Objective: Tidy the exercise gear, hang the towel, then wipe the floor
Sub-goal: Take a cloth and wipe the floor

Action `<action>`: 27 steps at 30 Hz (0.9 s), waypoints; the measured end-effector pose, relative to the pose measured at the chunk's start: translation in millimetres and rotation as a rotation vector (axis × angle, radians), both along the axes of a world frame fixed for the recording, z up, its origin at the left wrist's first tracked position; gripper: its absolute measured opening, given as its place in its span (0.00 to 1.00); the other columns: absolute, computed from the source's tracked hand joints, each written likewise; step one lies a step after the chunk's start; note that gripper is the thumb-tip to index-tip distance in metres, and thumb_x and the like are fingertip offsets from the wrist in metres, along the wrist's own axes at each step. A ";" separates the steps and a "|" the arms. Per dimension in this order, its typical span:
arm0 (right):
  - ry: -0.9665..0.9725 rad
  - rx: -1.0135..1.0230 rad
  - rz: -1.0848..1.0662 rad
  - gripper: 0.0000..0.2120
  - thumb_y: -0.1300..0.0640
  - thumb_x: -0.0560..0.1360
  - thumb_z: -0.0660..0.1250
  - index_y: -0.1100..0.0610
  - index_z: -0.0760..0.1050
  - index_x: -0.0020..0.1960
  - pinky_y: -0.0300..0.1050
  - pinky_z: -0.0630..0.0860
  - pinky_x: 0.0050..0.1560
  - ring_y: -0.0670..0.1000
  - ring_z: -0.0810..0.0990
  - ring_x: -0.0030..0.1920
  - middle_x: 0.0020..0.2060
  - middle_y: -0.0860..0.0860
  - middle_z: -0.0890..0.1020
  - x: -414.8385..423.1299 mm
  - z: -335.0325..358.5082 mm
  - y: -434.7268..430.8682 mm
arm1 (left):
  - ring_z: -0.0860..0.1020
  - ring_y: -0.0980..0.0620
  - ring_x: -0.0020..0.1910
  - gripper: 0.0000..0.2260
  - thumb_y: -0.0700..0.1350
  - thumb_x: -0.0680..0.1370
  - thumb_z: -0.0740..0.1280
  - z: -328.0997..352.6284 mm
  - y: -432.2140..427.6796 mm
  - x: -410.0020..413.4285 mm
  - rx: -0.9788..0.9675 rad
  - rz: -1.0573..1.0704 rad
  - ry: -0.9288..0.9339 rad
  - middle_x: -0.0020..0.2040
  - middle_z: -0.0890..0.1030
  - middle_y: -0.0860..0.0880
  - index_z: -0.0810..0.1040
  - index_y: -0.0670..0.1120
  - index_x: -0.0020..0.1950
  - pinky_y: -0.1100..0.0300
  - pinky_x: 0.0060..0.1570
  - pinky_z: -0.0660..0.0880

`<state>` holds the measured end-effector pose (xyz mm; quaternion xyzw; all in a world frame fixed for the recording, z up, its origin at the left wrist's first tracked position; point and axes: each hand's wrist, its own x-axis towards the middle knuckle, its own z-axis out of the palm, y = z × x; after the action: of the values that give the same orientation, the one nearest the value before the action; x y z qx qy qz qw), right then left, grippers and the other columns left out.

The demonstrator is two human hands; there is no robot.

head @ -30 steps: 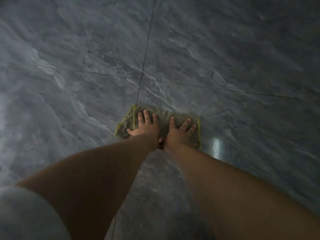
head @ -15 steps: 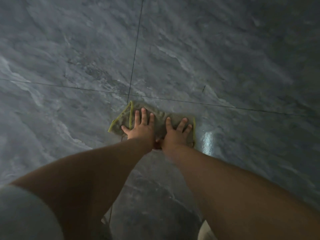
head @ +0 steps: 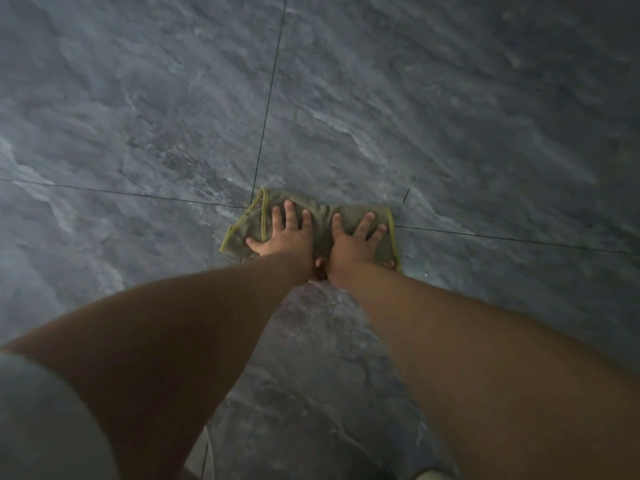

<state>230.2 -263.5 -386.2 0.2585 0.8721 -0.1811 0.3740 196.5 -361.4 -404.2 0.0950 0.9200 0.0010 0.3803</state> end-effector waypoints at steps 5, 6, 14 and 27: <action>0.058 -0.010 -0.020 0.45 0.43 0.76 0.69 0.39 0.38 0.79 0.82 0.50 0.65 0.64 0.27 0.75 0.75 0.56 0.26 9.3 -4.2 0.7 | 0.35 0.47 0.79 0.50 0.64 0.71 0.71 1.3 -2.5 4.1 0.022 -0.014 0.037 0.80 0.33 0.50 0.41 0.55 0.80 0.22 0.64 0.55; 0.075 -0.006 -0.035 0.45 0.43 0.76 0.68 0.39 0.39 0.79 0.81 0.49 0.66 0.64 0.28 0.75 0.75 0.56 0.27 13.4 -5.2 1.4 | 0.35 0.47 0.79 0.50 0.66 0.71 0.71 1.1 -3.1 3.8 0.030 -0.020 0.043 0.80 0.33 0.50 0.41 0.55 0.80 0.23 0.64 0.55; 0.107 0.009 -0.198 0.42 0.43 0.78 0.66 0.39 0.39 0.79 0.77 0.49 0.69 0.62 0.29 0.76 0.76 0.56 0.28 84.2 -4.9 6.9 | 0.36 0.45 0.79 0.51 0.68 0.71 0.68 9.7 5.4 58.6 0.029 -0.180 0.038 0.79 0.32 0.49 0.38 0.53 0.80 0.24 0.67 0.53; -0.064 0.082 -0.539 0.47 0.32 0.74 0.62 0.42 0.33 0.79 0.68 0.48 0.73 0.64 0.34 0.77 0.76 0.60 0.30 219.3 6.9 61.1 | 0.33 0.45 0.78 0.41 0.50 0.80 0.66 10.4 89.3 181.9 0.093 -0.402 -0.012 0.79 0.32 0.48 0.39 0.51 0.80 0.21 0.65 0.49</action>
<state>449.6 -202.4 -379.3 0.5018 0.7661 -0.2304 0.3289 378.4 -272.1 -393.8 0.2943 0.8791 -0.0319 0.3735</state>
